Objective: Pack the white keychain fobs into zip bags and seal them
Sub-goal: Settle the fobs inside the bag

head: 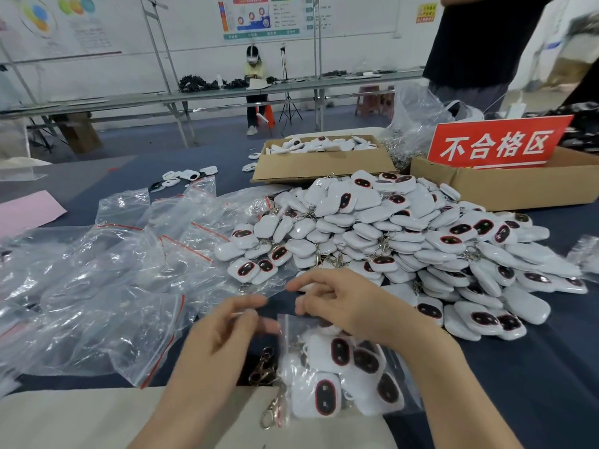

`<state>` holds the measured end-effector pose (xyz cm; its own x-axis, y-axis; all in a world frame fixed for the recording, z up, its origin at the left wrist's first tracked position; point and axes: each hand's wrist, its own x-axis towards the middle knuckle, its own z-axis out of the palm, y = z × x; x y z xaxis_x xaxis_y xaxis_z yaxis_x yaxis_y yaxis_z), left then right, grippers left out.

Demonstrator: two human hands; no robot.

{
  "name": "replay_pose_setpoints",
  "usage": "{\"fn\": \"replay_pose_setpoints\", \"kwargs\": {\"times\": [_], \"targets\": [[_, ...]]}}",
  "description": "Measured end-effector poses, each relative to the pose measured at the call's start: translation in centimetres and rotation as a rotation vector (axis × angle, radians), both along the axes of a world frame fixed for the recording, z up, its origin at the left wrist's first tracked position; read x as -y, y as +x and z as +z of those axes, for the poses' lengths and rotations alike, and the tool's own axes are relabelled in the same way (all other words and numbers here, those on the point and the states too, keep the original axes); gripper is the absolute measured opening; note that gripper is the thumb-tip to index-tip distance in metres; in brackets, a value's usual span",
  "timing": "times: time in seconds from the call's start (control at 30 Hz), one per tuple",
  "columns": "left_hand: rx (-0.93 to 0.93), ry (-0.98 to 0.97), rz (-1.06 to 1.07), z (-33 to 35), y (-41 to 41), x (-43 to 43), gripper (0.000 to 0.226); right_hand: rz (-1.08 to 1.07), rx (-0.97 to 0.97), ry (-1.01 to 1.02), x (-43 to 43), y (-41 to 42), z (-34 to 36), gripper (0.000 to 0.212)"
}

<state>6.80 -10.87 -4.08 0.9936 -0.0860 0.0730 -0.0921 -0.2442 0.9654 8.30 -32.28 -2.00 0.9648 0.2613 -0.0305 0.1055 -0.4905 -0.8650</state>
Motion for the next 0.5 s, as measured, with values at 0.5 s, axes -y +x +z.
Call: {"fn": "replay_pose_setpoints", "kwargs": {"times": [0.5], "targets": [[0.323, 0.853, 0.220, -2.4, 8.4, 2.9, 0.037, -0.140, 0.039, -0.025, 0.3, 0.6, -1.7, 0.021]]}}
